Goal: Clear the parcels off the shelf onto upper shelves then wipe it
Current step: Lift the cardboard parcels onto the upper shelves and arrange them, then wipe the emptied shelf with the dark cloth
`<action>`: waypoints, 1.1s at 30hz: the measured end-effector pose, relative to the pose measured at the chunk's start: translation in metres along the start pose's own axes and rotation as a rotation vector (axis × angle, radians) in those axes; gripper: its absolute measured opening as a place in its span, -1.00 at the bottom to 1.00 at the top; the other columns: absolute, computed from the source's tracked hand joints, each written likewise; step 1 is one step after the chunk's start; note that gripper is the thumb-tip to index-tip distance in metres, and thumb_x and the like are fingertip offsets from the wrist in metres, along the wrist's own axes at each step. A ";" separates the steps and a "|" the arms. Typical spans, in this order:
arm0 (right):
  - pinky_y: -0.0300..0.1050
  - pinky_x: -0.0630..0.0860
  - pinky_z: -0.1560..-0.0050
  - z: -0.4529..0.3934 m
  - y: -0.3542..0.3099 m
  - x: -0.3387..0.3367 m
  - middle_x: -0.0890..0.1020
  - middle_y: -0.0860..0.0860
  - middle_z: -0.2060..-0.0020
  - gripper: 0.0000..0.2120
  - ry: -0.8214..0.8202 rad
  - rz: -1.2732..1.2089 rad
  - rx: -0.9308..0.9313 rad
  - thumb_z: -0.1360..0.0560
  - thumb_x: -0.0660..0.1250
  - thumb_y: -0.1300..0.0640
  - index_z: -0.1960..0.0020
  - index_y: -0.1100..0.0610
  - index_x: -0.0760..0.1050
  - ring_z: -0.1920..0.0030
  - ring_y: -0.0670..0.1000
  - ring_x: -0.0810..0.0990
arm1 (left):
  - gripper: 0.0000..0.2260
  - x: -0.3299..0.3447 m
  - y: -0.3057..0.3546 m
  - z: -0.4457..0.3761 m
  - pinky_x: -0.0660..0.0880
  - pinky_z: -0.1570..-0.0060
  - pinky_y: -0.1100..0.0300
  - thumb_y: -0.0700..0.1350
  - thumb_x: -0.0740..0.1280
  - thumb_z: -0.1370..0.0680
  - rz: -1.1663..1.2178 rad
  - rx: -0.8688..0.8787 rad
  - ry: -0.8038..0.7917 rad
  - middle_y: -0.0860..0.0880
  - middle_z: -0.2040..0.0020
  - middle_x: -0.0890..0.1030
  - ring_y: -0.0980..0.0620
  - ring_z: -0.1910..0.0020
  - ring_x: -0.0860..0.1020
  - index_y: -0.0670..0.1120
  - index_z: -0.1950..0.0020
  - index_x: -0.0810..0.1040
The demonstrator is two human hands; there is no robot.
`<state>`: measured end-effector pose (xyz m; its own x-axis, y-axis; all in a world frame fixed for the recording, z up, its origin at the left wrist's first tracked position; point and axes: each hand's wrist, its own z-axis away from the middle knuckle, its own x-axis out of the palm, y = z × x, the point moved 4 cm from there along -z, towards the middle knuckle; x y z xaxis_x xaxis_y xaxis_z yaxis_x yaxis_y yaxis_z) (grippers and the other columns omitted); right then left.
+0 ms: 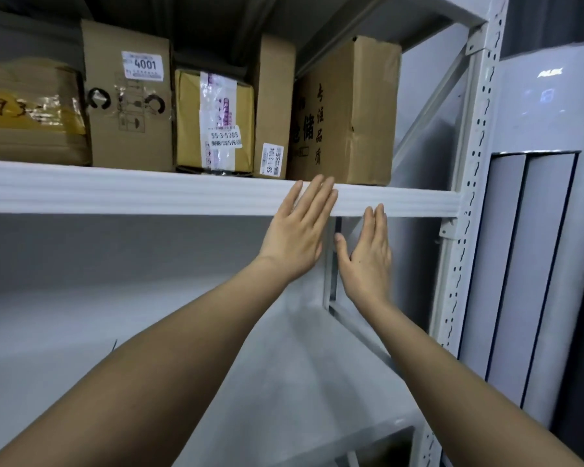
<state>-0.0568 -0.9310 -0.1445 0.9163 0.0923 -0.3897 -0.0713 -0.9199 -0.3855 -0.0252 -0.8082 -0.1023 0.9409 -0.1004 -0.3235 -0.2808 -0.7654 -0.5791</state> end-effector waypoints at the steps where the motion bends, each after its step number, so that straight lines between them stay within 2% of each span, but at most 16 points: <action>1: -0.10 0.02 -0.48 0.008 -0.005 0.004 -0.11 0.03 -0.56 -0.31 -0.005 0.000 0.008 -0.61 0.12 -0.10 -0.57 0.13 -0.12 -0.55 0.00 -0.05 | -0.40 0.002 -0.003 0.011 -0.23 -0.47 -0.09 0.01 -0.03 -0.61 -0.016 0.016 -0.003 -0.18 -0.57 -0.11 -0.14 -0.54 -0.13 -0.23 -0.55 -0.16; 7: -0.03 0.13 -0.45 0.060 -0.036 0.040 -0.02 0.04 -0.56 -0.32 -0.080 -0.020 0.083 -0.58 0.18 -0.05 -0.56 0.16 -0.04 -0.53 0.04 0.07 | -0.40 0.031 -0.021 0.085 -0.26 -0.46 -0.06 -0.01 -0.03 -0.63 -0.025 0.130 -0.075 -0.15 -0.56 -0.17 -0.11 -0.53 -0.22 -0.23 -0.53 -0.24; 10: 0.00 0.15 -0.43 0.089 -0.059 0.068 0.07 0.06 -0.54 -0.37 -0.167 -0.019 0.118 -0.59 0.17 -0.07 -0.55 0.14 0.04 -0.52 0.07 0.13 | -0.40 0.053 -0.037 0.130 -0.23 -0.46 -0.05 0.02 -0.03 -0.64 0.029 0.147 -0.193 -0.14 -0.57 -0.16 -0.10 -0.54 -0.18 -0.20 -0.54 -0.25; 12: 0.00 0.17 -0.41 0.104 -0.071 0.083 0.15 0.06 -0.52 -0.41 -0.244 -0.003 0.130 -0.59 0.15 -0.07 -0.53 0.11 0.10 -0.49 0.07 0.17 | -0.41 0.066 -0.045 0.155 -0.11 -0.48 -0.08 0.02 -0.02 -0.65 0.076 0.144 -0.299 -0.16 -0.57 -0.05 -0.14 -0.54 -0.05 -0.19 -0.55 -0.21; 15: -0.03 0.26 -0.33 0.124 -0.100 0.106 0.33 0.02 -0.41 -0.52 -0.311 -0.012 0.109 -0.59 0.15 -0.06 -0.47 0.07 0.24 -0.39 0.05 0.31 | -0.48 0.082 -0.072 0.192 0.24 -0.32 -0.05 -0.01 0.04 -0.64 0.154 0.056 -0.447 -0.18 -0.39 0.33 -0.17 -0.33 0.34 -0.18 -0.54 -0.03; 18: -0.05 0.35 -0.23 0.140 -0.126 0.126 0.45 0.00 -0.29 -0.61 -0.406 -0.045 0.121 -0.60 0.13 -0.05 -0.38 0.05 0.35 -0.28 0.03 0.39 | -0.61 0.095 -0.101 0.227 0.31 -0.05 0.04 -0.13 0.08 -0.62 0.197 -0.061 -0.578 -0.13 -0.15 0.51 -0.13 -0.07 0.50 -0.16 -0.44 0.16; 21: -0.07 0.43 -0.05 0.149 -0.145 0.141 0.53 -0.02 -0.17 -0.67 -0.474 -0.109 0.172 -0.60 0.12 -0.04 -0.29 0.05 0.43 -0.16 0.01 0.47 | -0.70 0.106 -0.121 0.253 0.24 0.10 0.10 -0.22 0.12 -0.57 0.180 -0.117 -0.676 -0.08 -0.04 0.56 -0.09 0.04 0.54 -0.15 -0.30 0.28; 25: -0.16 0.37 0.19 0.154 -0.174 0.166 0.56 -0.02 -0.03 -0.75 -0.566 -0.099 0.148 -0.59 0.10 0.02 -0.10 0.07 0.50 0.09 0.03 0.53 | -0.77 0.120 -0.147 0.279 0.22 0.19 0.17 -0.27 0.12 -0.54 0.183 -0.224 -0.781 -0.04 0.03 0.59 -0.07 0.17 0.53 -0.14 -0.17 0.38; 27: -0.17 0.34 0.24 0.156 -0.185 0.179 0.57 -0.01 0.05 -0.77 -0.611 -0.098 0.125 -0.58 0.09 0.06 -0.05 0.09 0.50 0.18 0.05 0.51 | -0.80 0.126 -0.156 0.290 0.23 0.19 0.18 -0.26 0.11 -0.55 0.178 -0.290 -0.827 -0.04 0.04 0.60 -0.06 0.24 0.45 -0.13 -0.13 0.42; 33: -0.18 0.38 0.24 0.169 -0.213 0.218 0.56 -0.02 0.18 -0.77 -0.760 -0.107 0.038 -0.56 0.10 0.10 -0.02 0.09 0.52 0.22 0.07 0.50 | -0.78 0.139 -0.174 0.318 0.26 0.18 0.18 -0.23 0.08 -0.59 0.178 -0.425 -0.943 -0.06 -0.02 0.59 -0.07 0.15 0.51 -0.12 -0.15 0.46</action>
<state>0.0920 -0.6506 -0.2884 0.3975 0.4289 -0.8112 -0.0241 -0.8788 -0.4765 0.0946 -0.4866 -0.2849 0.3123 0.1630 -0.9359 -0.1393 -0.9667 -0.2149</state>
